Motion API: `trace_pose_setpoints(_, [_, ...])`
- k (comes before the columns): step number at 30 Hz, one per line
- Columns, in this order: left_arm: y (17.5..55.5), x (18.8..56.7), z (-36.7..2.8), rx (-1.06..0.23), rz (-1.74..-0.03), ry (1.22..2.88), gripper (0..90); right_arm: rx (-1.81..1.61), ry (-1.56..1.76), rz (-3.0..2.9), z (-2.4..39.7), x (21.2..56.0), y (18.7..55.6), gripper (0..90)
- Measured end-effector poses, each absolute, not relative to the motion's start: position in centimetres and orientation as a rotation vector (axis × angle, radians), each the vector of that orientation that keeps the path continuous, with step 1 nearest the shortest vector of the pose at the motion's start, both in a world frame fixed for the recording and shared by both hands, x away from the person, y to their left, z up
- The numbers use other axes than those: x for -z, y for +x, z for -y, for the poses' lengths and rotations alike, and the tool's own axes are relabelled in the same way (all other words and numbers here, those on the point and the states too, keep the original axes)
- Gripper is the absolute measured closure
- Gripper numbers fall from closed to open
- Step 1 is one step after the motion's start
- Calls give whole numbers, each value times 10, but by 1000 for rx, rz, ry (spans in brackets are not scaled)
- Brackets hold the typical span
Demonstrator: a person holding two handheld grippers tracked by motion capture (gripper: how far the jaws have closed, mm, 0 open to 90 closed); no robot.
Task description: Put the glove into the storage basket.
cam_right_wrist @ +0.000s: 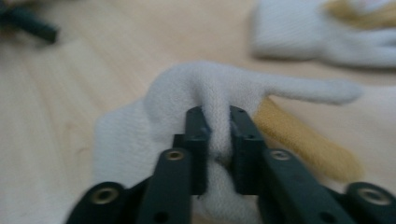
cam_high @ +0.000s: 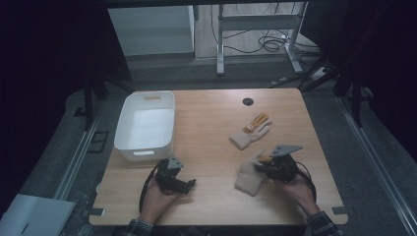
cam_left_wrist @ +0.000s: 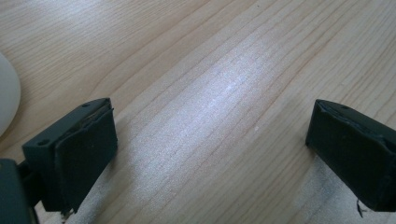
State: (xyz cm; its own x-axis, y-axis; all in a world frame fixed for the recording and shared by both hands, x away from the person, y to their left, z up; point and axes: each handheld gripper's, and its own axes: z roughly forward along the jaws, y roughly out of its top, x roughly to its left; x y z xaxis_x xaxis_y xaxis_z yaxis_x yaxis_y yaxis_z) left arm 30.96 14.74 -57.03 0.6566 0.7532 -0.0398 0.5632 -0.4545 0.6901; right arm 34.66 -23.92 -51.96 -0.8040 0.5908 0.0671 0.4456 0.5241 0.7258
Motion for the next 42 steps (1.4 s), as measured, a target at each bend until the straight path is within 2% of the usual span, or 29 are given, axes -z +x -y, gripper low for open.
trace_pose_setpoints(2, [310,570,-147,-356,-1015,2184,20,-1132,870,-2567,235,521,345,544])
trace_pose_setpoints(4, [310,570,-147,-356,-1015,2184,20,-1132,873,-2548,235,519,346,508])
trace_pose_setpoints(6, [310,570,-147,-356,-1015,2184,20,-1135,905,-2502,237,513,350,519])
trace_pose_setpoints(8, [310,570,-147,-356,-1015,2184,21,-1111,953,-2478,237,512,360,613])
trace_pose_setpoints(9, [310,570,-147,-356,-1015,2184,21,-1099,957,-2474,236,514,362,631])
trace_pose_setpoints(14, [310,570,-147,-356,-1015,2183,21,-1015,1002,-2485,228,535,378,644])
trace_pose_setpoints(21, [310,570,-147,-356,-1017,2183,21,-1051,917,-2538,205,539,384,651])
trace_pose_setpoints(24, [310,570,-147,-357,-1016,2183,21,-1085,825,-2587,183,541,380,628])
trace_pose_setpoints(29, [310,570,-147,-357,-1016,2183,21,-1117,866,-2531,187,533,385,582])
trace_pose_setpoints(36, [310,570,-148,-356,-1016,2184,21,-1078,1027,-2400,209,521,423,491])
trace_pose_setpoints(42, [310,570,-148,-357,-1011,2191,21,-1036,1075,-2348,208,518,459,465])
